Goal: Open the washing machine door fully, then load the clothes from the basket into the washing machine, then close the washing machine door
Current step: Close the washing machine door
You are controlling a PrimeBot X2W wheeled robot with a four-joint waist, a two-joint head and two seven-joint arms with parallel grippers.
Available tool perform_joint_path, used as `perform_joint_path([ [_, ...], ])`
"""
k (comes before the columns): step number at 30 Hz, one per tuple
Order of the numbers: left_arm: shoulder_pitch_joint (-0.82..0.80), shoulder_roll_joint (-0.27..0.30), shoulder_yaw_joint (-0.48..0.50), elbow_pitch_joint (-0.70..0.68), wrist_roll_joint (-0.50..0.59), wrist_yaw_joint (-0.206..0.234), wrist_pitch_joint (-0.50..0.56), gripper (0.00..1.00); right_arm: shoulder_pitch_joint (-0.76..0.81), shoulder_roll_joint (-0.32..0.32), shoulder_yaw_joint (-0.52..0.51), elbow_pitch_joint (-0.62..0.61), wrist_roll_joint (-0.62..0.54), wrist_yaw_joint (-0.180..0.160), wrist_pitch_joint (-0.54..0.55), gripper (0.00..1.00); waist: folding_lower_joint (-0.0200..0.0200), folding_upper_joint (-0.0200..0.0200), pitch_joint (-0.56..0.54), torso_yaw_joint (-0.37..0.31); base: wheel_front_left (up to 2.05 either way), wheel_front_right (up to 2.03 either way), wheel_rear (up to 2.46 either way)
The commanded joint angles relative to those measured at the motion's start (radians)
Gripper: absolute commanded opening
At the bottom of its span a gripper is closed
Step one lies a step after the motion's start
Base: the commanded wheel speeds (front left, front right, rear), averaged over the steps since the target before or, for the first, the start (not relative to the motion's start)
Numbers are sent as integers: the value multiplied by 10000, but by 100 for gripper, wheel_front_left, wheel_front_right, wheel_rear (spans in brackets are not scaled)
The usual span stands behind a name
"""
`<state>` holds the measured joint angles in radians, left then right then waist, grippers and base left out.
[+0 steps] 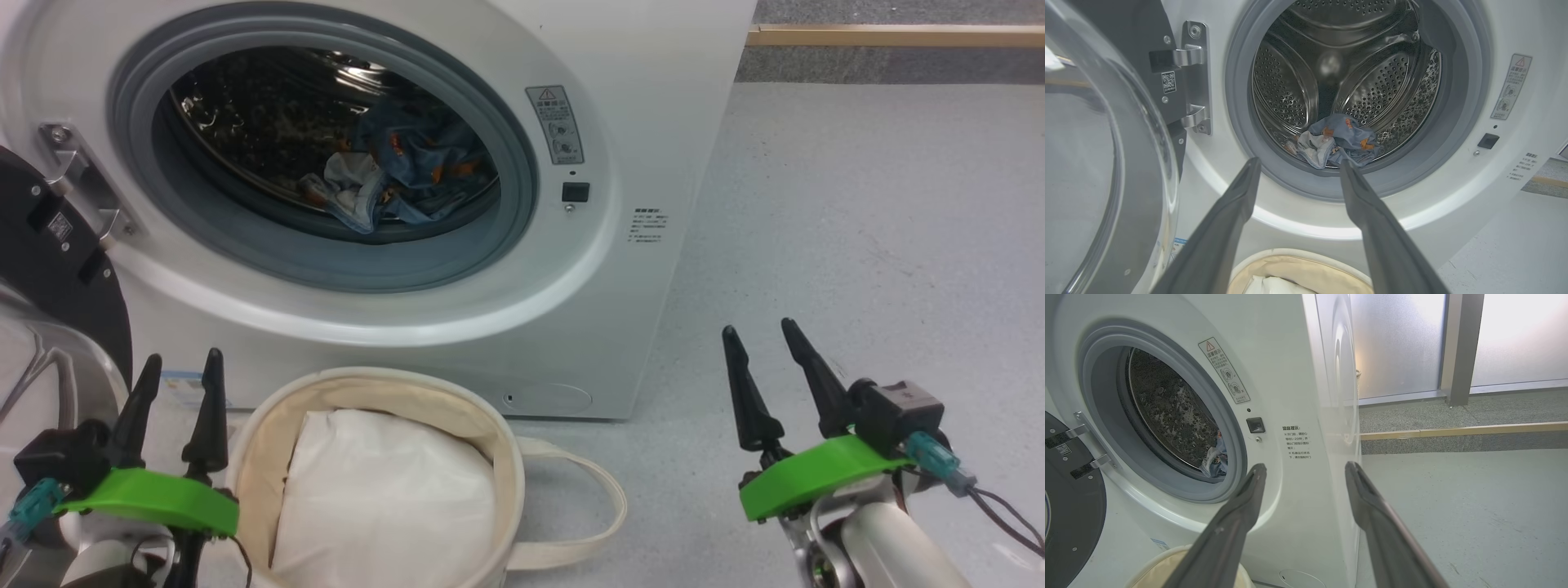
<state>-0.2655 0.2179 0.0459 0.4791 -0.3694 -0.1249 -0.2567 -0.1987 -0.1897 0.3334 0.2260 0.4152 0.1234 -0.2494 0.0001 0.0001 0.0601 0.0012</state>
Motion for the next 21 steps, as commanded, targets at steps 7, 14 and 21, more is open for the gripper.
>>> perform_joint_path([
  [7, -108, 245, 399, -401, 68, -57, -51, 100, -18, -179, -291, -382, -170, 73, -124, 100, -1, -1, -117, -70, 0, 0, 0],
  [14, -16, 224, 407, -468, 72, -57, -51, 100, 100, -189, -360, -418, -199, 73, -124, 100, -1, -1, -180, -127, 0, 0, 0],
  [21, -57, 209, 446, -424, -32, -57, -51, 100, 89, -154, -289, -410, -158, 73, -124, 100, -1, -1, -143, -133, -20, 11, 9],
])
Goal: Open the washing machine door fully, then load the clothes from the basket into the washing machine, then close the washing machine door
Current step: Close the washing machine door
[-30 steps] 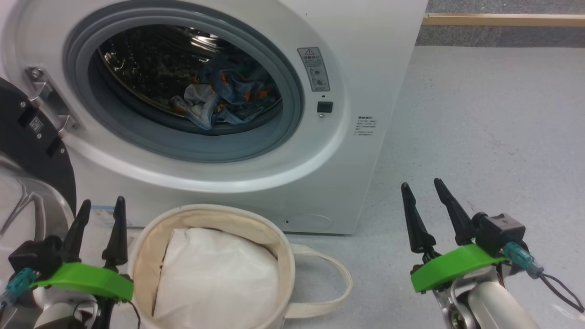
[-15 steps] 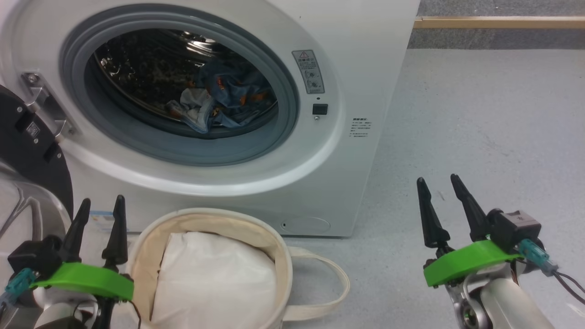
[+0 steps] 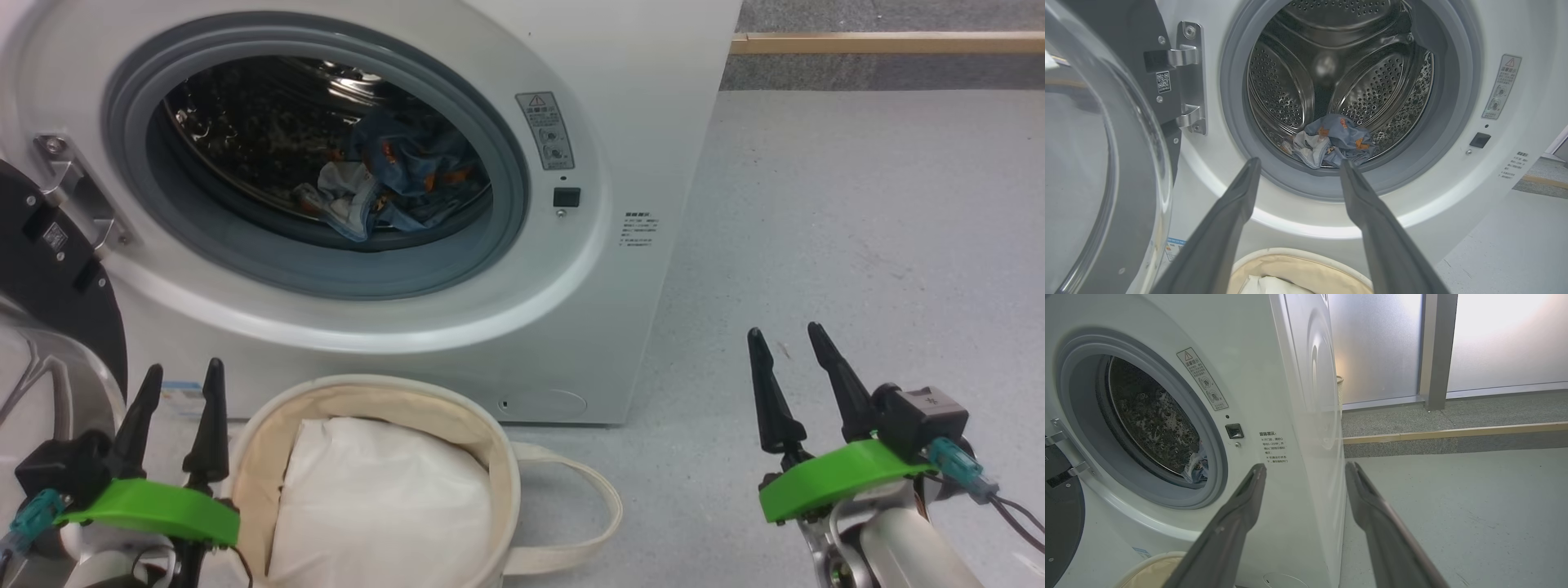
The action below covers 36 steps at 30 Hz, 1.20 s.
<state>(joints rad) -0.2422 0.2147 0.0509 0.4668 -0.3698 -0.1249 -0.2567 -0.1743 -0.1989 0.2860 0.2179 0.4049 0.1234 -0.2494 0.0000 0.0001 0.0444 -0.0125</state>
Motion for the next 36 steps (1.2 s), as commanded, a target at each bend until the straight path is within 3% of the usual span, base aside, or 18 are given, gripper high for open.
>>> perform_joint_path([
  [1, -295, 247, 384, -299, -46, -57, -51, 100, -160, -59, 187, -329, -51, 73, -124, 100, 0, -1, 27, 7, -82, 41, 41],
  [9, -360, 251, 376, -311, -97, -57, -51, 100, -268, -35, 269, -320, -66, 73, -124, 100, 0, -1, 135, 36, -143, 103, 40],
  [25, -270, 164, 254, -324, -57, -57, -51, 100, -272, -24, 293, -293, -40, 73, -124, 100, 0, -1, 53, 90, -209, 186, 23],
  [36, -225, 193, 209, -362, -107, -57, -51, 100, -270, -41, 327, -246, -2, 73, -124, 100, 0, -1, 6, 135, -70, 70, 0],
])
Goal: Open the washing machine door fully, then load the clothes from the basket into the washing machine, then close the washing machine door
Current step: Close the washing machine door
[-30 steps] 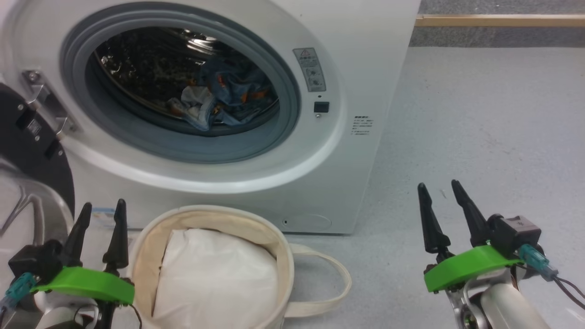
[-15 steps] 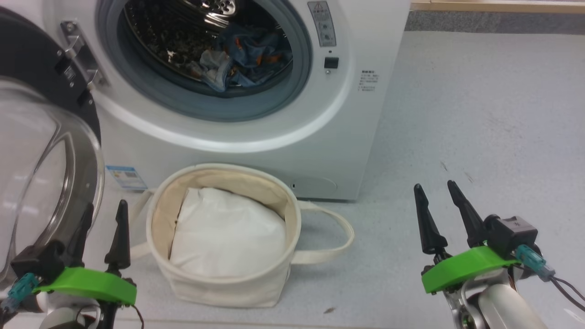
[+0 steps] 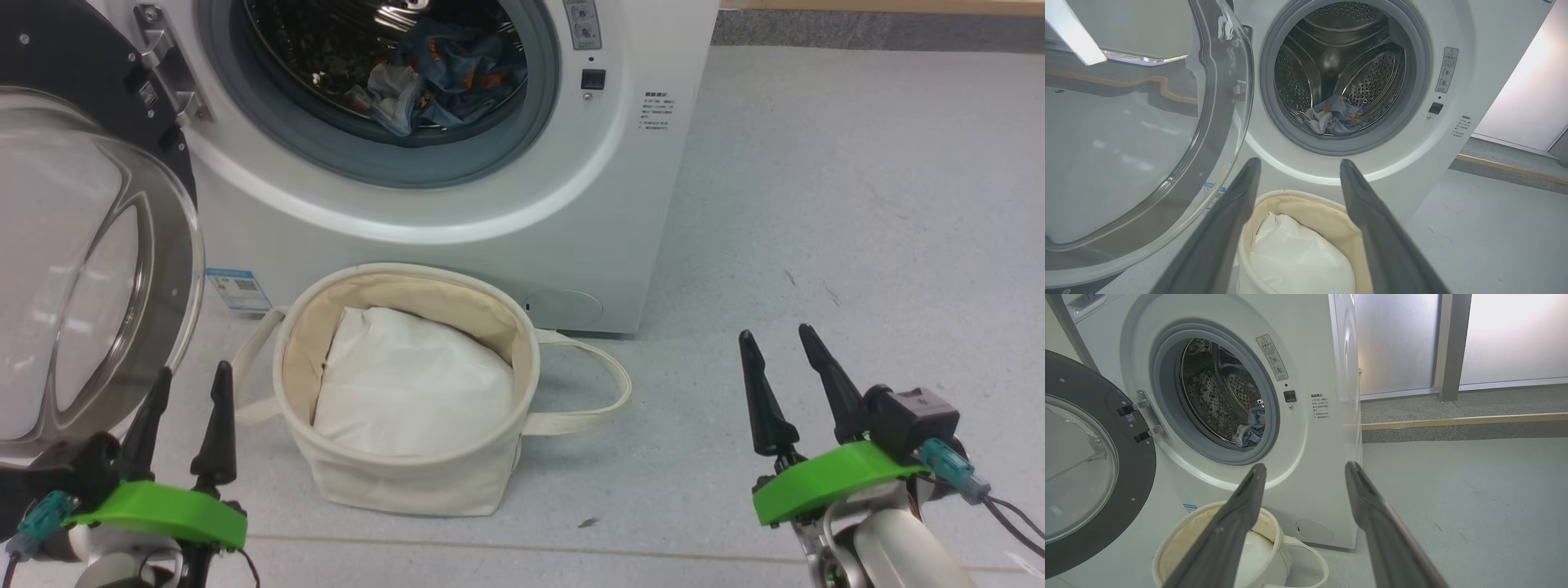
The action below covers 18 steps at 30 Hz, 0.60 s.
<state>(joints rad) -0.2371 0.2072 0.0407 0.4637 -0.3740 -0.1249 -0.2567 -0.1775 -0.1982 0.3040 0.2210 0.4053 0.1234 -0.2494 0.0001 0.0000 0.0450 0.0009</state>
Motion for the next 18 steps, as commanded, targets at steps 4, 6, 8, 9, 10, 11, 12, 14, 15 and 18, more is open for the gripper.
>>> perform_joint_path([
  [4, -279, 281, 301, -331, -74, -57, -51, 100, -249, -38, 152, -264, 4, 73, -124, 100, -1, 0, 9, 4, 0, 0, 0],
  [6, -288, 295, 299, -335, -77, -57, -51, 100, -252, -28, 150, -256, 4, 73, -124, 100, -1, 0, 6, 11, 0, 0, 0],
  [8, -288, 302, 303, -342, -70, -57, -51, 100, -248, -23, 156, -245, 6, 73, -124, 100, -1, 0, -7, 24, 0, 0, 0],
  [9, -285, 306, 295, -343, -63, -57, -51, 100, -247, -19, 158, -242, 7, 73, -124, 100, -1, 0, -21, 36, 0, 0, 0],
  [10, -283, 303, 270, -339, -54, -57, -51, 100, -237, -18, 148, -238, 11, 73, -124, 100, -1, 0, -43, 66, 0, 0, 0],
  [11, -282, 299, 239, -335, -42, -57, -51, 100, -224, -18, 128, -236, 19, 73, -124, 100, -1, 0, -58, 111, 0, 0, 0],
  [12, -280, 291, 210, -333, -27, -57, -51, 100, -208, -21, 110, -230, 20, 73, -124, 100, -1, 0, -84, 175, 0, 0, 0],
  [14, -258, 277, 153, -325, 3, -57, -51, 100, -185, -21, 110, -222, 19, 73, -124, 100, -1, 0, -125, 331, 0, 0, 0],
  [15, -241, 263, 130, -300, -8, -57, -51, 100, -176, -20, 120, -225, 25, 73, -124, 100, -1, 0, -153, 424, 0, 0, 0],
  [18, -211, 351, 313, -217, 84, -57, -51, 100, -157, -8, 216, -212, 53, 73, -124, 100, -1, 0, -236, 884, 0, 0, 0],
])
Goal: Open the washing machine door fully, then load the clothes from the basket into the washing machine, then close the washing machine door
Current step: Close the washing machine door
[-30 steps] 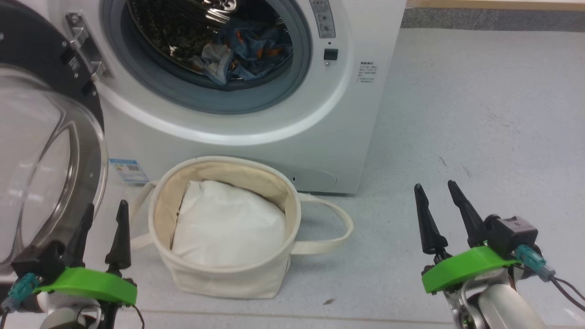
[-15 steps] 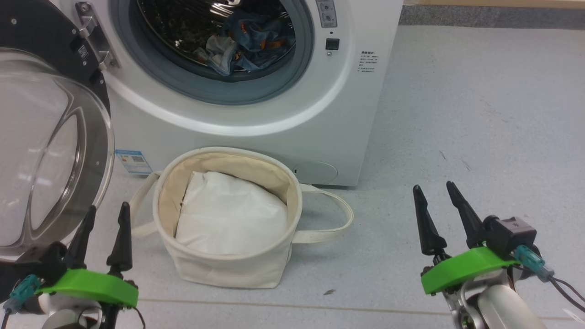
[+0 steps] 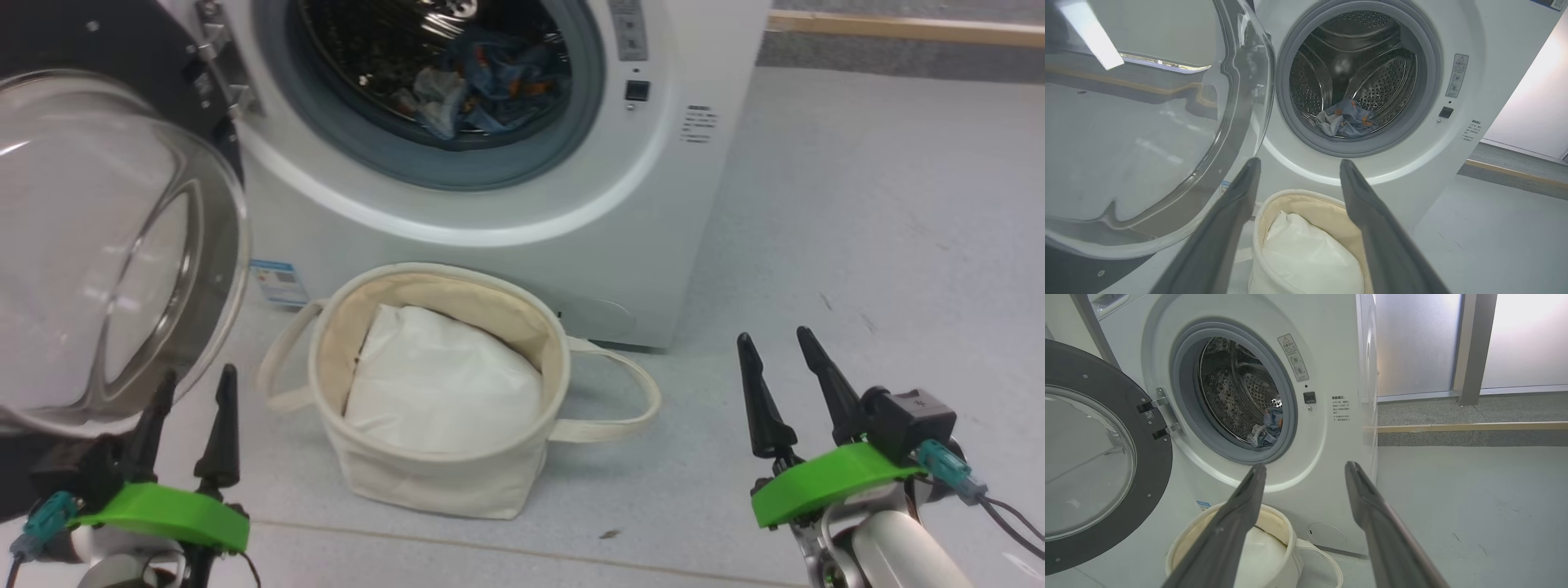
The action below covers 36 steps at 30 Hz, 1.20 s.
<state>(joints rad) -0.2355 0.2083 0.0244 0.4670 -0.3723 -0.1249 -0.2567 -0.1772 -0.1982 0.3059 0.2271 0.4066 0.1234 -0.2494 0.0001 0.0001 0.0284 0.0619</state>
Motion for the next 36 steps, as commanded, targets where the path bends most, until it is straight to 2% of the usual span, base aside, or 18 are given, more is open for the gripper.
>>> perform_joint_path([
  [1, -224, 337, 571, -284, 129, -57, -51, 100, -152, -9, 223, -266, 51, 73, -124, 100, -1, -1, -88, 405, 0, 0, 0],
  [4, -145, 129, 705, -89, -106, -57, -51, 100, -115, -7, 278, -217, 90, 73, -124, 100, -1, -1, -153, 836, 0, 0, 0],
  [6, -130, 186, 627, -73, -153, -57, -51, 100, -96, 9, 333, -186, 115, 73, -124, 100, -1, -1, -186, 1148, 0, 0, 0],
  [24, 349, -204, 1609, -648, 1021, 9, -51, 100, -4, 13, 505, -52, 291, 73, -124, 100, -1, -1, -424, 4005, 0, 0, 0],
  [36, 987, -719, 2685, -1468, 1074, -14, -51, 100, -1140, -257, 1670, 367, 576, 73, -124, 100, -1, -1, 107, 4487, 0, 0, 0],
])
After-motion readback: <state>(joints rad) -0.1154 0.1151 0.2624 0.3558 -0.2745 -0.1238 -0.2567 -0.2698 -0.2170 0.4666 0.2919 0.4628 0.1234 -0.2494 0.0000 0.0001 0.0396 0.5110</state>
